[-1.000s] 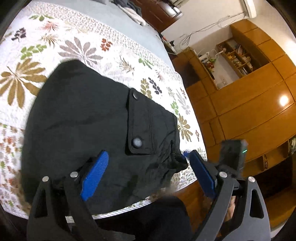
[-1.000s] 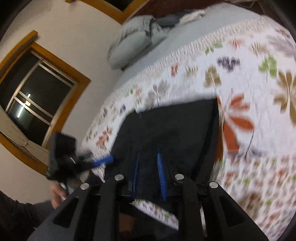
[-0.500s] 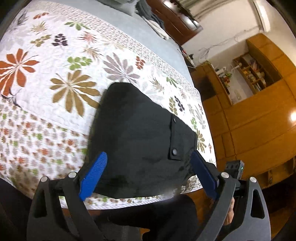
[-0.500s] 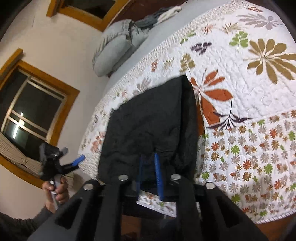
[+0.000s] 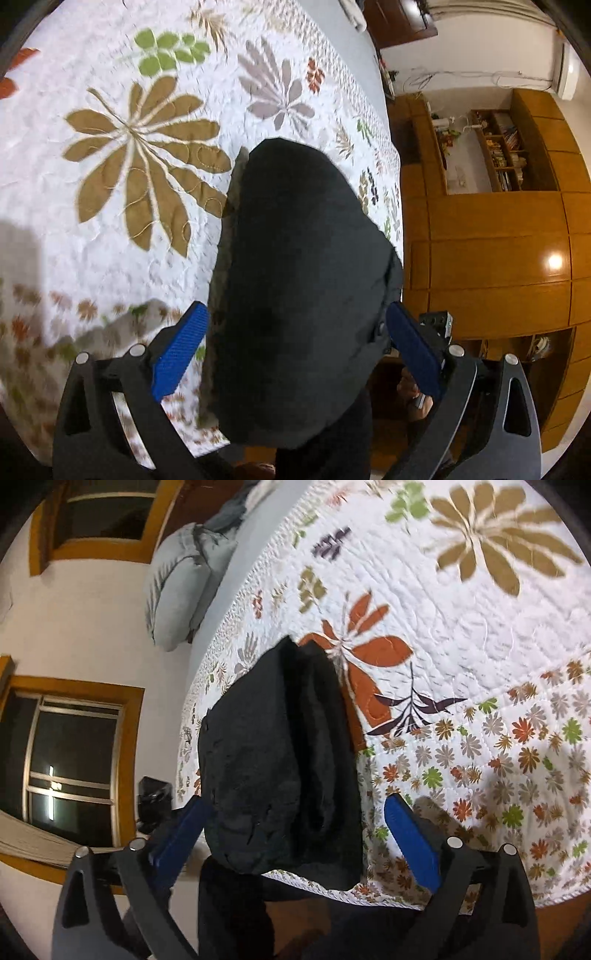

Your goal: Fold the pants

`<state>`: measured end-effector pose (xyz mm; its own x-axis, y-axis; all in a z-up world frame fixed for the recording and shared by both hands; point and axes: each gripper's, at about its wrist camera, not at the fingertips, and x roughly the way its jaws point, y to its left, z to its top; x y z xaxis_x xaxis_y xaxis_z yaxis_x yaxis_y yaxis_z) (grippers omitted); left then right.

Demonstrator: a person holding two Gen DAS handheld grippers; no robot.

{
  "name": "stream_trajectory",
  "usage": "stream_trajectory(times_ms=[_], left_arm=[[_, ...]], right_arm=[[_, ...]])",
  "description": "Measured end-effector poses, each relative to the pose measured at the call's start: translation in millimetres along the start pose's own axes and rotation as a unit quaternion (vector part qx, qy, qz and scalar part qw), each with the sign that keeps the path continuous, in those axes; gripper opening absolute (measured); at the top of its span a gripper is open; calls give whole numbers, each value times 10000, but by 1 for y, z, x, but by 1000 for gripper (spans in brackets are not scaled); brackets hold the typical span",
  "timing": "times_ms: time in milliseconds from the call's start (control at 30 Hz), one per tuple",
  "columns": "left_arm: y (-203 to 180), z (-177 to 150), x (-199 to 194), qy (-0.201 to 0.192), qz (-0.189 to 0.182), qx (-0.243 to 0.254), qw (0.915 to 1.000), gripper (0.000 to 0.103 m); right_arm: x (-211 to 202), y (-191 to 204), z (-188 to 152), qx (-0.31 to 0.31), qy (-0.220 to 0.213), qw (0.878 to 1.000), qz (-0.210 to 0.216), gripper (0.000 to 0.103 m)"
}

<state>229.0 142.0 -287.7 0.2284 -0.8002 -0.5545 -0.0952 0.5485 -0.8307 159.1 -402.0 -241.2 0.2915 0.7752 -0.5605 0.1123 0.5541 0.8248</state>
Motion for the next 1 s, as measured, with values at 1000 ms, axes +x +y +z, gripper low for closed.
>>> stream_trajectory(times_ms=[1000], left_arm=[[-4, 10, 80, 920, -268, 223, 9951, 97]], right_arm=[[78, -3, 24, -259, 1074, 9929, 433, 99]])
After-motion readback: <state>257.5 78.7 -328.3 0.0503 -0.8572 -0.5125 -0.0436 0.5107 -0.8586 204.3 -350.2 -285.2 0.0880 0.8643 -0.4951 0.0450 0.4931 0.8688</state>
